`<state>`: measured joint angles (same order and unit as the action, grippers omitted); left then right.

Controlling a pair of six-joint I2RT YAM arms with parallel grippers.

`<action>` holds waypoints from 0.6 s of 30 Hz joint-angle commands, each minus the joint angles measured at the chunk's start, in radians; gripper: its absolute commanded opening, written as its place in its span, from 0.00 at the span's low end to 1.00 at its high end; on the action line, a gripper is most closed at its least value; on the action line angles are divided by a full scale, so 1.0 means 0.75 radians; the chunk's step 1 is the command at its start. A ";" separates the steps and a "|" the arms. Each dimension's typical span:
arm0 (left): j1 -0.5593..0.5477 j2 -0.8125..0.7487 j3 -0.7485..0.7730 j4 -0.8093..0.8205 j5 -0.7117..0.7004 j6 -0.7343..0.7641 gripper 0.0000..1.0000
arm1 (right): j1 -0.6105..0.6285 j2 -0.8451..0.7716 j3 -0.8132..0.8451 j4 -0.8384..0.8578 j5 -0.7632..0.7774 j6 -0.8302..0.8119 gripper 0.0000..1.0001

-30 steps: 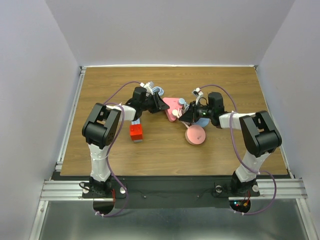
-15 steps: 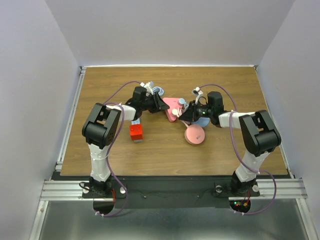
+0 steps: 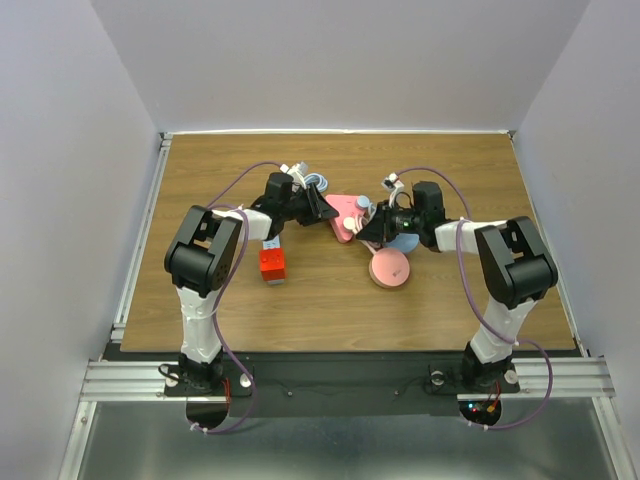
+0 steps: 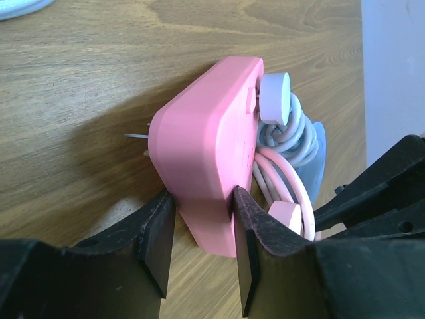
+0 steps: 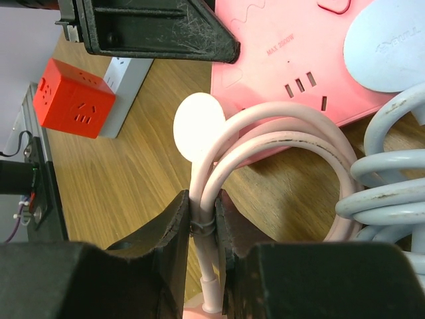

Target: Insert the plug

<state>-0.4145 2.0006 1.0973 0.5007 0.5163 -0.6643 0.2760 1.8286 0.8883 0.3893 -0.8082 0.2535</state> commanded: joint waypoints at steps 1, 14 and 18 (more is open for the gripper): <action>0.004 0.047 -0.019 -0.191 0.011 0.186 0.00 | -0.057 0.061 0.037 0.015 0.290 -0.115 0.00; 0.021 0.077 -0.001 -0.222 0.023 0.209 0.00 | -0.088 0.110 0.086 -0.185 0.409 -0.137 0.00; 0.025 0.092 0.028 -0.244 0.060 0.243 0.00 | -0.092 0.121 0.102 -0.222 0.400 -0.133 0.01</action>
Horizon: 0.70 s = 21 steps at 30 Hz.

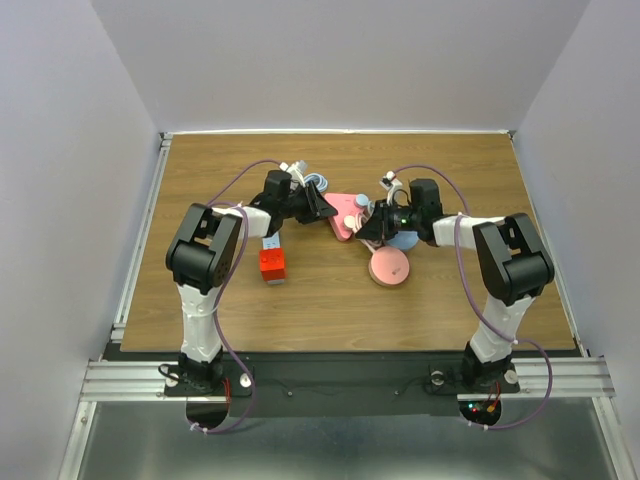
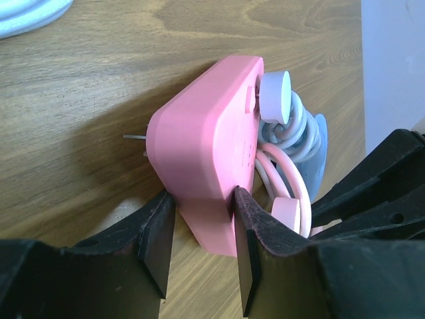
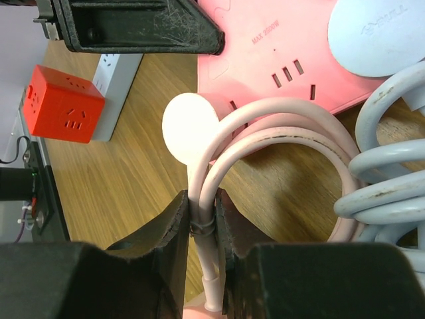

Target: Insert the plug

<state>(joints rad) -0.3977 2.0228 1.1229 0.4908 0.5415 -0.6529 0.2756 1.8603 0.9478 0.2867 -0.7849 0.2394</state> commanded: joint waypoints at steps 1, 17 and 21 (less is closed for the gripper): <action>0.005 0.066 0.000 -0.239 0.035 0.236 0.00 | -0.091 0.076 0.027 -0.094 0.374 -0.113 0.01; 0.090 0.275 0.353 -0.607 0.212 0.543 0.00 | -0.091 0.060 0.051 -0.225 0.521 -0.045 0.00; 0.105 0.307 0.409 -0.716 0.207 0.621 0.00 | -0.091 0.052 0.062 -0.231 0.570 -0.037 0.00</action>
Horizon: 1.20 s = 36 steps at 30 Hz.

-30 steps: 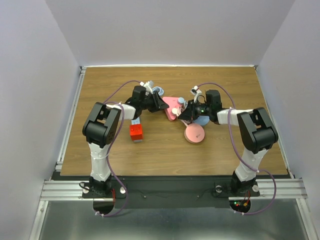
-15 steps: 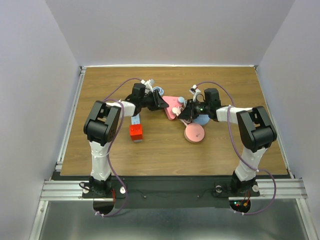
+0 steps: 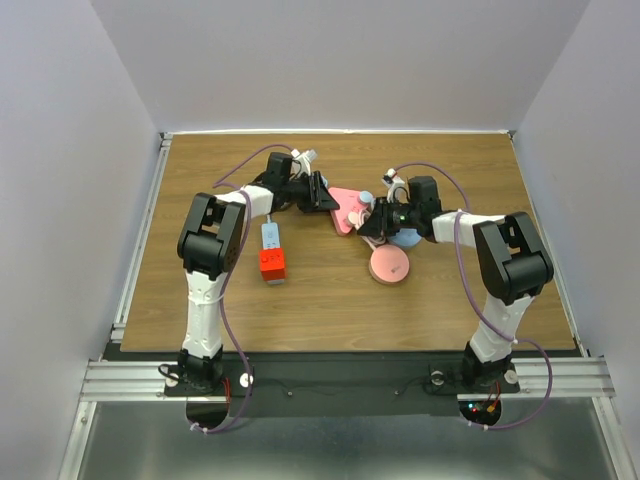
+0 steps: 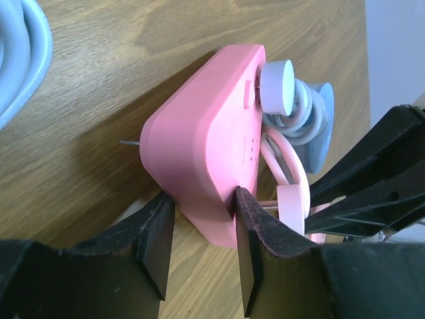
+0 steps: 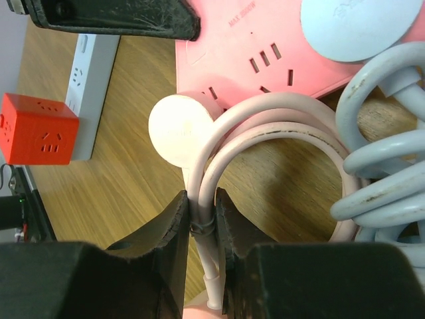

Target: Insert the plug

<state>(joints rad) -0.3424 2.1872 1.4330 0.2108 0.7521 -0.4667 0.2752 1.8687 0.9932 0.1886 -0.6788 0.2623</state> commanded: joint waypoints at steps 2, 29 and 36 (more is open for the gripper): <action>0.035 0.084 0.010 -0.377 -0.090 0.405 0.00 | -0.091 0.041 0.007 -0.104 0.431 -0.072 0.01; 0.037 0.158 0.249 -0.610 -0.125 0.555 0.00 | 0.058 -0.072 0.054 -0.127 0.506 -0.176 0.00; 0.037 0.225 0.439 -0.749 -0.154 0.651 0.00 | 0.065 -0.092 0.079 -0.159 0.562 -0.186 0.00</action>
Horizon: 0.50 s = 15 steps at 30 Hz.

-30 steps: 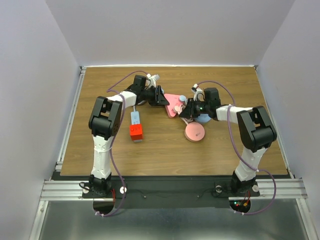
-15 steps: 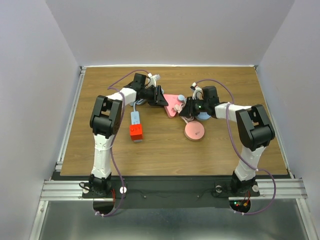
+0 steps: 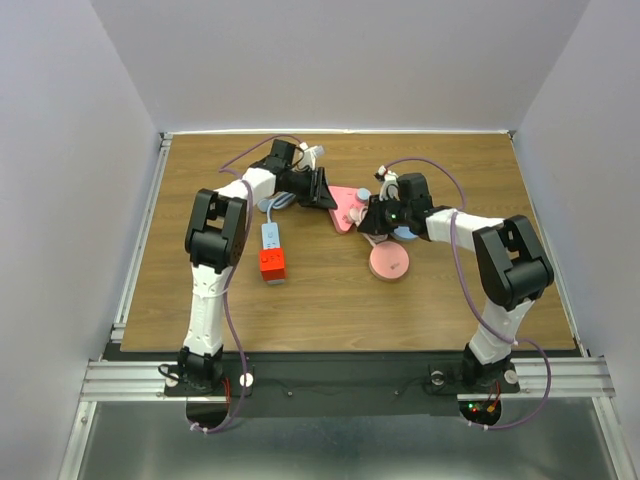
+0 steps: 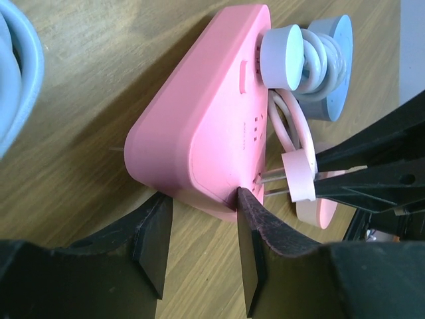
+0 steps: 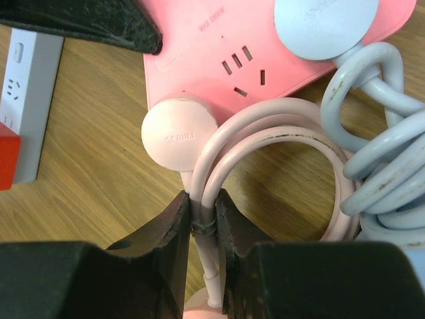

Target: Insert the plug

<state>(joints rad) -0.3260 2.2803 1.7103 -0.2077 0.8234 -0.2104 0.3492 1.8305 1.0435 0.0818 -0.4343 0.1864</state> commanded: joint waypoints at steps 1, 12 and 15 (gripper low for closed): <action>0.015 0.132 0.102 -0.214 -0.251 0.327 0.00 | -0.034 -0.062 0.010 -0.017 0.233 -0.085 0.00; 0.005 0.212 0.280 -0.359 -0.290 0.368 0.00 | -0.024 -0.064 0.057 -0.040 0.287 -0.144 0.00; -0.015 0.234 0.299 -0.382 -0.296 0.381 0.00 | -0.018 -0.066 0.093 -0.038 0.297 -0.165 0.00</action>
<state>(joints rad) -0.3340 2.3840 1.9358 -0.3935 0.8139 -0.1150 0.3614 1.8088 1.0546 0.0429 -0.3695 0.1406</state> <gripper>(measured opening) 0.488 0.241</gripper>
